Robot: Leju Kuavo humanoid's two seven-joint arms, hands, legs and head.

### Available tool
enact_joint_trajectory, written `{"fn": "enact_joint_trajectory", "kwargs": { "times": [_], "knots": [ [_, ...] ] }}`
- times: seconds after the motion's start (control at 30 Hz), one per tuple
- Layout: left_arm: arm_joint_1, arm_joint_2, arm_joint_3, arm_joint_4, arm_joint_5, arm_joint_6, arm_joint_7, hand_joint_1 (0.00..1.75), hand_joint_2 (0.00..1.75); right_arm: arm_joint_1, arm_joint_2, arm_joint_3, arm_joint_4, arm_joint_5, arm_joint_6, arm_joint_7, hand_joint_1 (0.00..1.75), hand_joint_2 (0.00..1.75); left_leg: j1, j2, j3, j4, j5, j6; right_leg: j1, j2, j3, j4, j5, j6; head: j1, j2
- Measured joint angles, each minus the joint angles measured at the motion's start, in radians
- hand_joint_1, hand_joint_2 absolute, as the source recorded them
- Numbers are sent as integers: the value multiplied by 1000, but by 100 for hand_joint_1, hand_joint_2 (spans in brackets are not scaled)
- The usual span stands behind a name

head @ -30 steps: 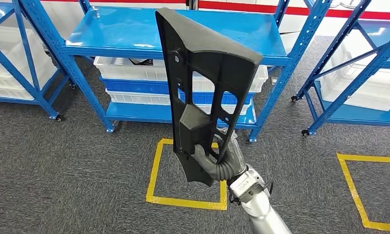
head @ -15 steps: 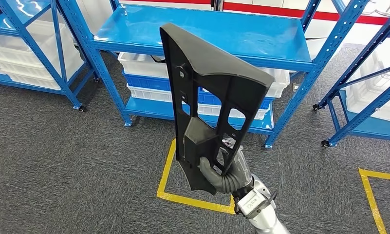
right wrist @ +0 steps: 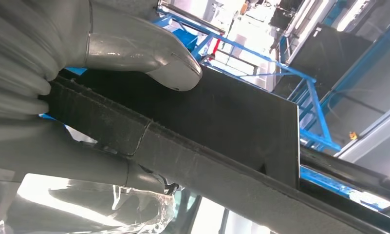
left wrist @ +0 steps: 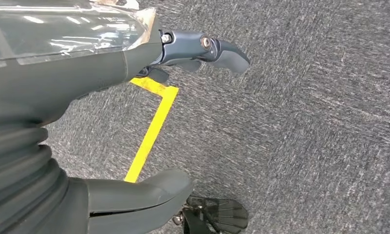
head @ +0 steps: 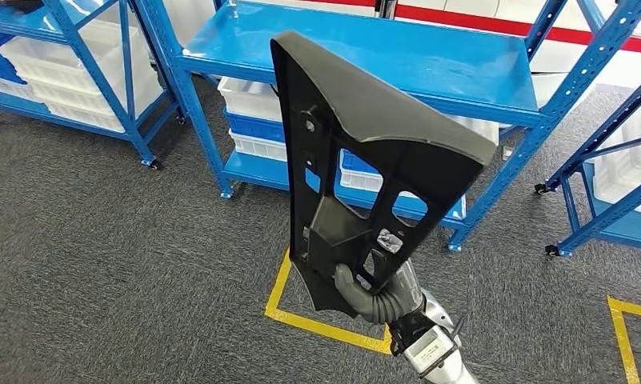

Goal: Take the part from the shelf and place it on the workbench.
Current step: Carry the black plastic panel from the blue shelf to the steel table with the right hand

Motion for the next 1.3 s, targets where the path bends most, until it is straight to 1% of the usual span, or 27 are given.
{"fn": "enact_joint_trajectory", "kwargs": {
  "times": [0.07,0.1,0.13,0.2,0.23,0.27,0.3,0.37,0.4,0.43,0.47,0.53,0.6,0.63,0.7,0.77,0.8,0.83,0.87,0.93,0.97,1.0,1.07,1.13,1.2,1.27,1.3],
  "knots": [
    [-1,0,-1,0,1,5,1,0,175,-1,1,-5,-13,0,0,1,175,175,0,-13,1,-9,7,13,1,-2,-2,5,-6,9,1,0],
    [-2,0,-1,0,2,8,1,0,175,-2,2,-8,-20,-1,0,1,175,175,2,-18,2,-14,11,21,0,8,-11,26,-20,11,1,0],
    [-3,0,-1,0,2,10,1,0,175,-2,3,-10,-26,-1,0,2,175,175,5,-24,3,-19,16,29,-1,23,-30,67,-43,11,2,0],
    [-5,1,-1,0,3,13,1,0,175,-2,3,-14,-33,-3,1,2,175,175,6,-38,-2,-20,21,37,-7,51,-90,196,-102,6,2,0],
    [-5,2,-1,0,3,14,1,0,175,-1,3,-16,-34,-4,1,2,175,175,6,-47,-4,-20,22,37,-9,56,-117,254,-123,8,3,0],
    [-4,1,-1,0,3,14,1,0,175,0,3,-17,-34,-4,1,3,175,175,6,-56,-6,-20,23,36,-12,58,-130,282,-129,14,2,0],
    [-4,1,-1,0,3,14,1,0,175,0,3,-18,-35,-4,1,3,175,175,7,-65,-7,-19,24,35,-14,59,-122,270,-118,24,2,0],
    [-3,-1,-1,0,3,14,1,0,175,0,3,-18,-36,-4,1,3,175,175,11,-84,-8,-14,25,28,-25,71,-59,146,-65,49,2,0],
    [-4,0,-1,0,4,14,1,0,175,0,3,-18,-37,-4,1,3,175,175,10,-94,-11,-9,24,22,-28,84,-27,81,-42,55,3,0],
    [-4,0,-1,0,5,15,1,0,175,-1,3,-18,-38,-4,2,3,175,175,9,-102,-15,-5,24,15,-30,94,-6,36,-26,55,3,0],
    [-4,1,-1,0,7,16,1,0,175,0,4,-18,-39,-4,3,4,175,175,7,-108,-19,-2,26,8,-30,102,3,15,-20,50,2,0],
    [-1,3,0,0,10,18,0,0,175,0,7,-19,-40,0,5,4,175,175,7,-117,-26,-4,32,-4,-27,94,1,16,-14,34,1,0],
    [2,3,0,0,12,18,0,0,175,-3,11,-20,-40,5,8,5,175,175,9,-93,-34,10,22,-12,-29,80,0,15,-9,20,0,0],
    [3,2,0,0,12,19,0,0,175,-4,14,-20,-40,7,9,5,175,175,10,-72,-47,39,3,-15,-29,71,0,14,-7,12,0,0],
    [2,1,0,0,15,21,0,0,175,-6,17,-20,-40,13,11,7,175,175,10,-37,-97,150,-61,-20,-23,52,-2,13,-7,2,-2,0],
    [4,1,1,0,21,26,0,0,175,-8,18,-20,-39,20,13,14,175,175,10,-32,-145,258,-102,-21,-16,29,-3,14,-8,-2,-2,0],
    [6,1,2,0,23,28,1,0,175,-8,18,-20,-38,22,13,18,175,175,10,-32,-148,268,-98,-19,-14,19,-3,14,-9,-3,-2,0],
    [8,1,3,0,21,29,4,0,175,-9,18,-20,-37,22,13,22,175,175,9,-30,-131,240,-76,-15,-12,8,-2,14,-10,-4,-2,0],
    [10,1,4,0,19,29,8,0,175,-11,18,-21,-37,21,13,24,175,175,8,-20,-97,180,-46,-8,-10,-1,0,14,-11,-5,-2,0],
    [10,2,4,0,15,29,12,0,175,-17,20,-22,-37,19,13,26,175,175,-2,22,-32,59,-6,6,-3,-16,2,14,-14,-5,-2,0],
    [9,3,5,0,15,29,12,0,175,-19,21,-23,-36,18,12,26,175,175,-8,37,-16,26,1,12,0,-24,2,14,-15,-3,-2,0],
    [7,4,5,0,14,29,11,0,175,-21,23,-23,-35,17,12,27,175,175,-13,42,-12,13,0,16,3,-33,2,14,-17,-1,-1,0],
    [7,6,6,0,11,29,11,0,175,-27,25,-24,-32,13,12,28,175,175,-14,20,-14,5,6,24,7,-49,1,13,-20,4,-1,0],
    [5,9,8,0,10,28,12,0,175,-38,27,-25,-30,8,12,33,175,175,-8,-1,-10,-9,16,36,6,-19,-11,47,-43,5,0,0],
    [1,11,9,0,8,27,13,0,175,-47,26,-26,-27,4,12,38,175,175,-5,-23,-10,-14,23,44,0,35,-60,160,-96,0,1,0],
    [-1,13,9,0,8,26,13,0,175,-49,24,-28,-22,4,12,40,175,175,-3,-50,-13,-13,25,46,-4,55,-119,280,-137,1,1,0],
    [-1,14,10,0,8,26,13,0,175,-49,24,-29,-19,4,12,41,175,175,-3,-64,-13,-12,25,45,-6,57,-129,296,-136,8,1,0]
  ]
}}
